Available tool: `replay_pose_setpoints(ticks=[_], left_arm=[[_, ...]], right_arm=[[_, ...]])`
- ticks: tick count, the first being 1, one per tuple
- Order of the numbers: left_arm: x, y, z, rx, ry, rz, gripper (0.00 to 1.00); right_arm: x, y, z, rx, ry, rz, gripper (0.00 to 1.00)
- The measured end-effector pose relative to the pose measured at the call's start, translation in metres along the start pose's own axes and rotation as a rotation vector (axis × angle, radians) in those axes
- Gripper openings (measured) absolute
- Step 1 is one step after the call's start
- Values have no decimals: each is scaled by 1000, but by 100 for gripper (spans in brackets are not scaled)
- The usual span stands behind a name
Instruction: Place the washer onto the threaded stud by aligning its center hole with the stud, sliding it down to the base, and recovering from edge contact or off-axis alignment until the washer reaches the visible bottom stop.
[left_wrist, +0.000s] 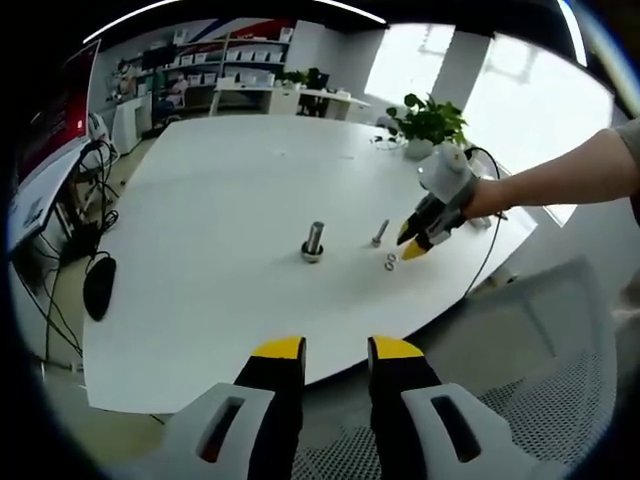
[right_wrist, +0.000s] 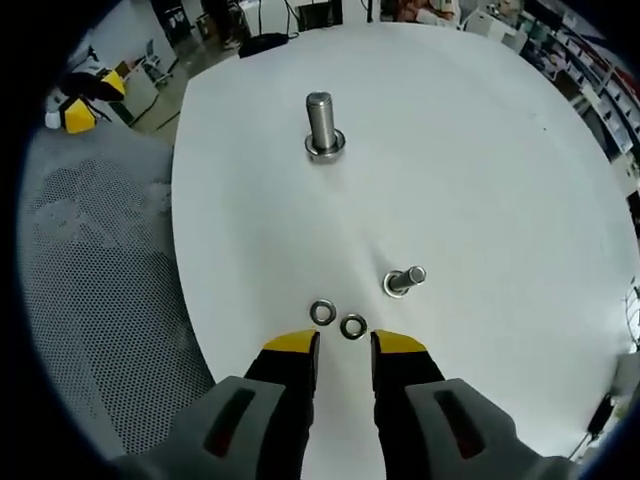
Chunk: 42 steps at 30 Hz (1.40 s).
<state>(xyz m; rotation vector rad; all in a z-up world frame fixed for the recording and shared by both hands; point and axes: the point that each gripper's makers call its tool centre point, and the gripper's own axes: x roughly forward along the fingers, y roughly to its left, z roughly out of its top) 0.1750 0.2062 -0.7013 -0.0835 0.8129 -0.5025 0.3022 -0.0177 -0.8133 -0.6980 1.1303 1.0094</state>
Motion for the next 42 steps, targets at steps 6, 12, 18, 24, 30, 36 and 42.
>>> replay_pose_setpoints(ticks=[6,12,18,24,30,36,42], left_arm=[[0,1,2,-6,-12,2,23],[0,2,1,-10,-10,11,22],[-1,4,2,-17,-16,16,21],[-1,5,1,-19,-13,25,21],[-1,5,3,-21,-24,26,21],[0,2,2,-5,-11,12,21],[-1,3,2,-10,-17,14,21]], right_arm=[[2,-4,-4,-7,0,1,23],[11,-2,-7,-35,14,23,23],[19,-4,-10,-18,24,28,22],[23,-3,-12,-145,54,14,22],[24,-4,-9,-164,54,13,20],[27,-6,-5,-189,33,24,19],[27,-3,-6,-304,97,44,19]])
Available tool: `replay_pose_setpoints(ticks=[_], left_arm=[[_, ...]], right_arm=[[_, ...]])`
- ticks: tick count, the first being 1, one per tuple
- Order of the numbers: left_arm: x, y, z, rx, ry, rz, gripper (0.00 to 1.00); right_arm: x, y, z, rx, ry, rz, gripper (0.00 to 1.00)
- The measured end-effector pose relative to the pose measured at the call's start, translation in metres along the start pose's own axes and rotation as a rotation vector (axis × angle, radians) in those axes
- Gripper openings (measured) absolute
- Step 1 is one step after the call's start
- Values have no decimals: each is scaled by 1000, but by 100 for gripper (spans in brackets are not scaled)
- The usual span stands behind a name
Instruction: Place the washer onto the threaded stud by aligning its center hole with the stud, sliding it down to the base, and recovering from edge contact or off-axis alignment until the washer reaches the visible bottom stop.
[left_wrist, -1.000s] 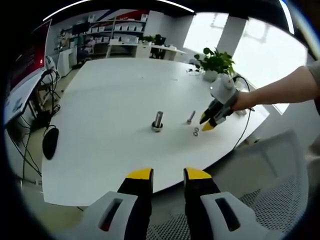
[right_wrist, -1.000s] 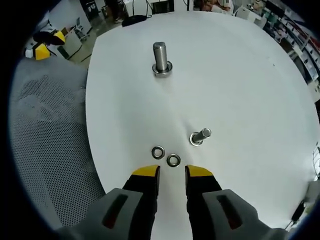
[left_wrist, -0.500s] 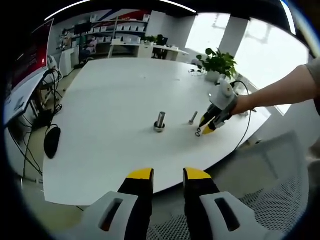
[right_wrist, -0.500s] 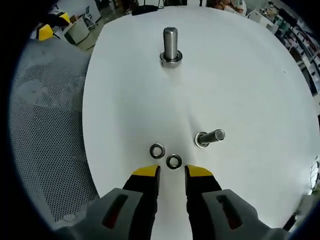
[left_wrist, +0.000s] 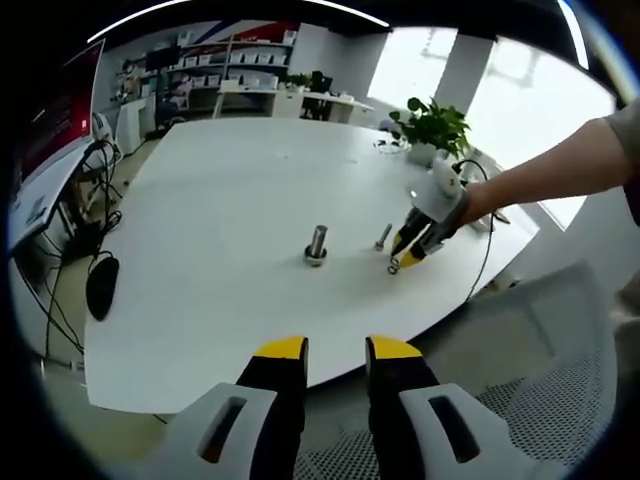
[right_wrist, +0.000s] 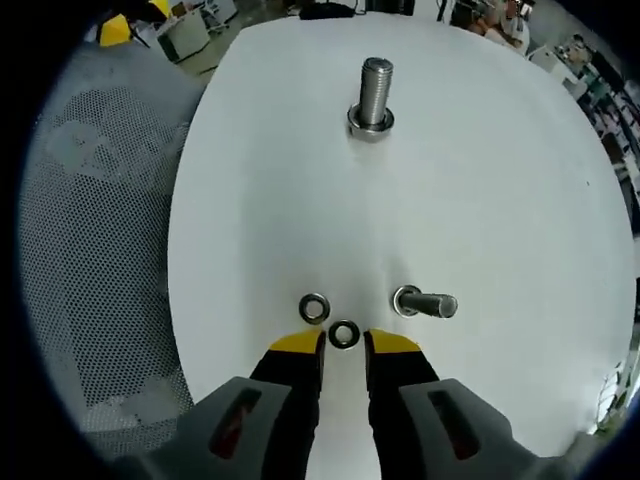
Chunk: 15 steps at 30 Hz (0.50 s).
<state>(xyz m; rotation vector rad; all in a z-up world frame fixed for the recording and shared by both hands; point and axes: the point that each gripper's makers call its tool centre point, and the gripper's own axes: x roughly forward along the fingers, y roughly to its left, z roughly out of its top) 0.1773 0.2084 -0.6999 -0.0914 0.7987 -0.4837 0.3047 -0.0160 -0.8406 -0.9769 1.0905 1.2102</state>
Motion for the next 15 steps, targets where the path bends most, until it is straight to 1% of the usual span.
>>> replay_pose_setpoints(ticks=[3,5,7,9,10,15], left_arm=[[0,0,0,-2,-1,3,21],[0,1,1,-4,-3,6,21],[-1,1,1,-6,-8,8,21],[-1,2,2,-8,-12,7,21],[-1,1,2,-8,-12,7,21],[-1,1,3,-9,-16,7,20]], right_arm=[[0,0,-1,-44,51,4,19],[0,2,1,-60,79,4,17],[1,-1,0,-66,98,0,16],[2,-3,-1,-32,127,-5,15],[2,-2,1,-24,127,-3,15],[1,-2,0,0,128,-2,14]])
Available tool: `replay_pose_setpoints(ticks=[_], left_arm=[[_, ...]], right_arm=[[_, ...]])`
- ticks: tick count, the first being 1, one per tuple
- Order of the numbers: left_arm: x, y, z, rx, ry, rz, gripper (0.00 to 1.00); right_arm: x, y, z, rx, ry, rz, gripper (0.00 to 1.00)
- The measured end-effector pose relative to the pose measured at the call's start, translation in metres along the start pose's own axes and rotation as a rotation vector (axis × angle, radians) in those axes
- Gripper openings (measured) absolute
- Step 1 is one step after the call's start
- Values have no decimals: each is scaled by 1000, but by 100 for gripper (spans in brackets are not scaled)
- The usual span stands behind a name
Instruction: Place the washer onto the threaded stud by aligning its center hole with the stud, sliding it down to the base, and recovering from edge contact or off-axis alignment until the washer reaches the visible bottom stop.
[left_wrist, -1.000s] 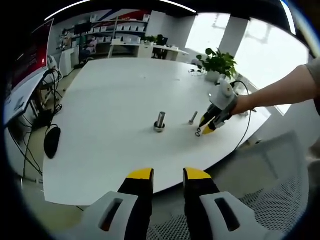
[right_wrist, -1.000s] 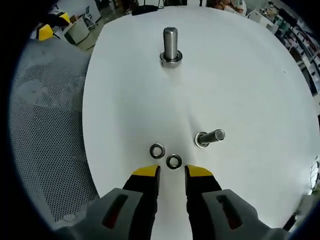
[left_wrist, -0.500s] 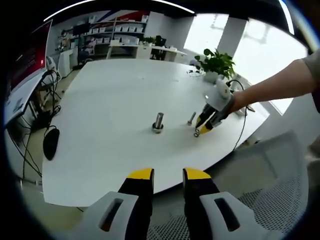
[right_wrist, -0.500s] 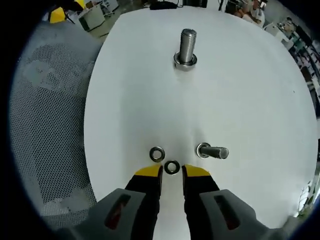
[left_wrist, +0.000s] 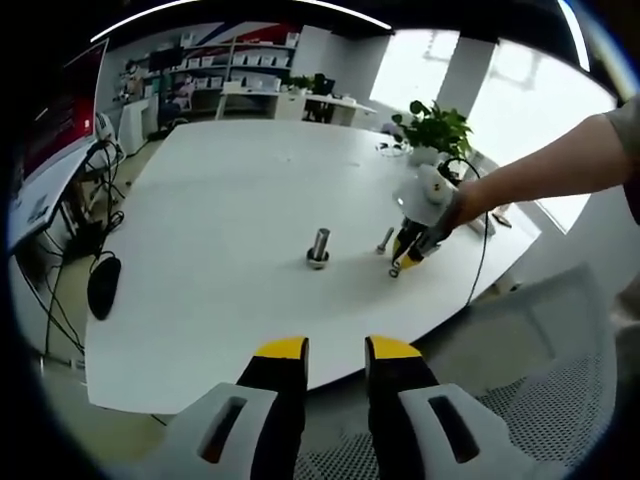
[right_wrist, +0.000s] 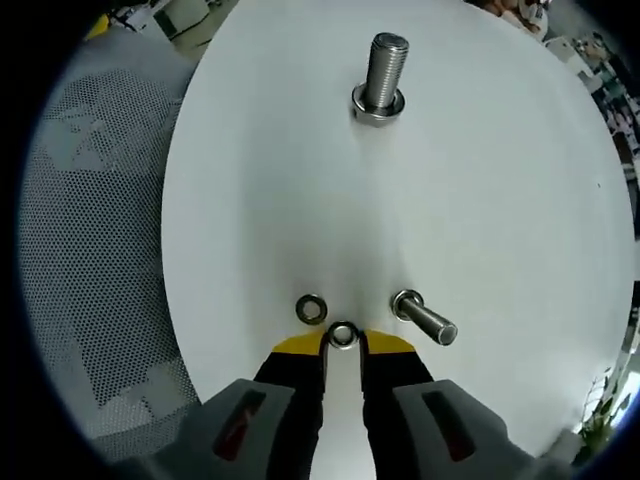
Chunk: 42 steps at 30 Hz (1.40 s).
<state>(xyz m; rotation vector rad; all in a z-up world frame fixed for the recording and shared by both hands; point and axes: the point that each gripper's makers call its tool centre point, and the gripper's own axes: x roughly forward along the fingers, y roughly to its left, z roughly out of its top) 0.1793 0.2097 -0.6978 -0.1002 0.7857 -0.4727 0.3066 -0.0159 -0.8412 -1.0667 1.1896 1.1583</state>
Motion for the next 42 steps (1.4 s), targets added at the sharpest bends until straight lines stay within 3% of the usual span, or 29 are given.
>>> replay_pose_setpoints(ticks=[7,10,17,23,28,42], left_arm=[[0,0,0,-1,-1,1,20],[0,1,0,-3,-2,2,20],[0,1,0,-4,-4,4,20],[0,2,-1,-5,1,7,20],[0,2,0,-7,-2,7,20],[0,2,-1,-5,1,8,20]], right_arm=[[-1,3,-1,72,-53,-28,13],[0,0,-1,193,-92,-31,13],[-1,-1,0,176,-124,-48,12],[-2,-2,-9,201,-89,-52,12],[-17,-9,-8,302,-143,-60,12],[-48,-16,-4,359,-241,-83,13]])
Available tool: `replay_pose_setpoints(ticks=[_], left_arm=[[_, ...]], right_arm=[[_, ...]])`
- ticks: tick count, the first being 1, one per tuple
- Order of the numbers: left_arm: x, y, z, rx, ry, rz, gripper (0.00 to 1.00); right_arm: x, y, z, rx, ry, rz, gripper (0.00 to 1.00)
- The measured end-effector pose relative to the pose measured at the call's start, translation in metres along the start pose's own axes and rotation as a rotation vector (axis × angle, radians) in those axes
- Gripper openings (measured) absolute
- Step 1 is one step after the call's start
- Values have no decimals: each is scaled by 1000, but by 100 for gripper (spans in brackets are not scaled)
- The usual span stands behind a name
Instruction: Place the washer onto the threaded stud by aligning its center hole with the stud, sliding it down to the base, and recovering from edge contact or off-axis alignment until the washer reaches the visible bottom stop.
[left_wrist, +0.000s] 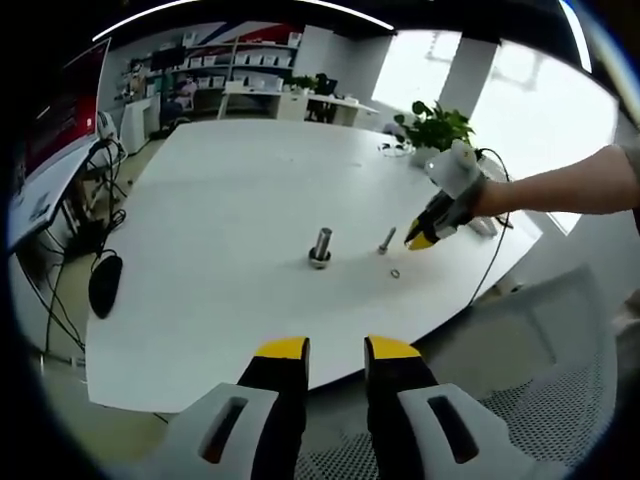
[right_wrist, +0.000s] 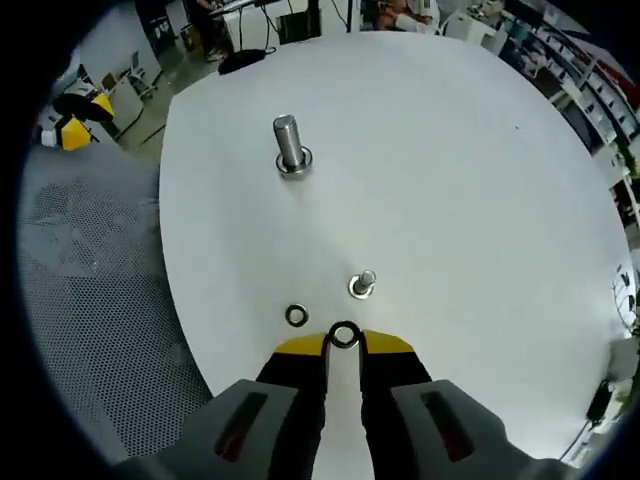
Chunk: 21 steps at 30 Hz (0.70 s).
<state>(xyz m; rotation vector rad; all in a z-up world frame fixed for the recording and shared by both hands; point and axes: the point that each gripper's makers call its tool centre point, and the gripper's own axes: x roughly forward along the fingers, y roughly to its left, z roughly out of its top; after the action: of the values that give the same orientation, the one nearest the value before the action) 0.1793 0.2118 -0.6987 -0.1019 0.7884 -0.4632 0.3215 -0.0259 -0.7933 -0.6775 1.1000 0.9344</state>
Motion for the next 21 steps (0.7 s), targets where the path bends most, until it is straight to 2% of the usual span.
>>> replay_pose_setpoints(ticks=[13,17,21], left_arm=[[0,1,1,-7,-4,5,19],[-1,1,1,-8,-7,6,19],[-1,2,1,-8,-7,8,19]], right_arm=[[-15,-7,33,-50,-71,-22,13],[-14,-8,40,-79,-73,-31,13],[-11,-10,40,-97,-61,-36,13]])
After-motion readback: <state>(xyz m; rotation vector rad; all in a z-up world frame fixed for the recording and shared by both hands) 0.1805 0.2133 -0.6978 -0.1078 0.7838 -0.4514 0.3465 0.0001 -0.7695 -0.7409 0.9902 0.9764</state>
